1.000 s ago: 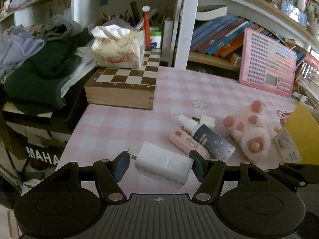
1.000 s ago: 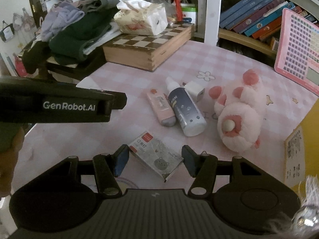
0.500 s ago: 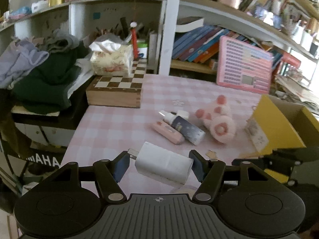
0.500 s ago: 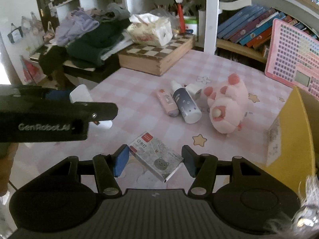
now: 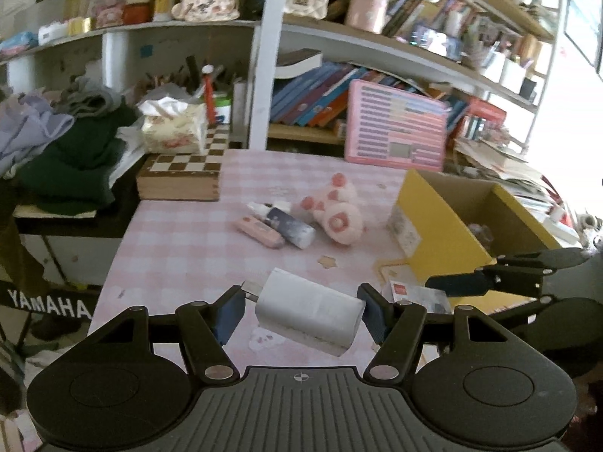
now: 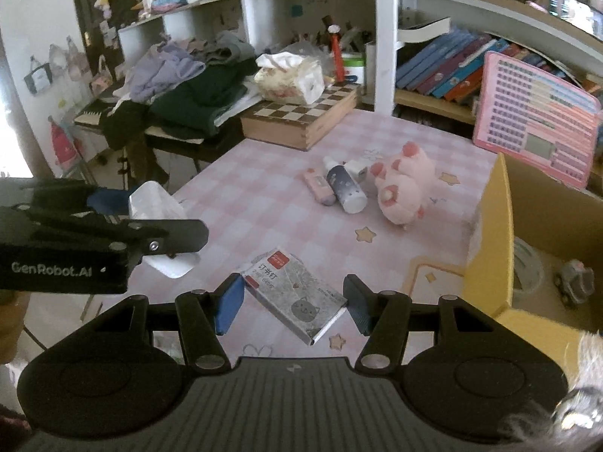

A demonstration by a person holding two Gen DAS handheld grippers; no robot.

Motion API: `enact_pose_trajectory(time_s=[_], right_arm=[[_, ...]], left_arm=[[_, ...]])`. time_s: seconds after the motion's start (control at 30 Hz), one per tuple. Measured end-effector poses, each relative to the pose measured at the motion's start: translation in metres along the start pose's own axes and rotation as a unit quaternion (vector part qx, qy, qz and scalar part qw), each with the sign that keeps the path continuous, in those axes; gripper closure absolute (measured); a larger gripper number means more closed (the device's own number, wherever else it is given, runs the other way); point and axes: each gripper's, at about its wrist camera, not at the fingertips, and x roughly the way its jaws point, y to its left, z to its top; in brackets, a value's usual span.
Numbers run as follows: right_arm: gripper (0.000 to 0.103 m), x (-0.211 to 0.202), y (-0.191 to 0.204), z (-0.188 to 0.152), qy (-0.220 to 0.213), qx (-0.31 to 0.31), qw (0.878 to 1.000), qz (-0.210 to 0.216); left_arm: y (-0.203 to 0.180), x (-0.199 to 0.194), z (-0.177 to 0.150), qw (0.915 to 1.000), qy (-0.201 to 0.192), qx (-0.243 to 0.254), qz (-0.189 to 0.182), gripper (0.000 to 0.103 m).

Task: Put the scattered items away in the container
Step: 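Carry the charger and small box up over the yellow box with both tools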

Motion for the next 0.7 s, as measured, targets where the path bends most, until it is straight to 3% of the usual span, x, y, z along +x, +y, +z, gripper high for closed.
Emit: enact_pose_trajectory(time_s=[0.3, 0.7], right_arm=[[0.047, -0.035, -0.003, -0.025, -0.017, 0.049, 0.998, -0.035], [0.047, -0.067, -0.005, -0.065, -0.014, 0.098, 0.992, -0.072]], left_arm=[[-0.023, -0.023, -0.014, 0.9991, -0.008, 0.019, -0.037, 0.037], [-0.049, -0.031, -0.034, 0.9953, 0.009, 0.046, -0.085, 0.037]])
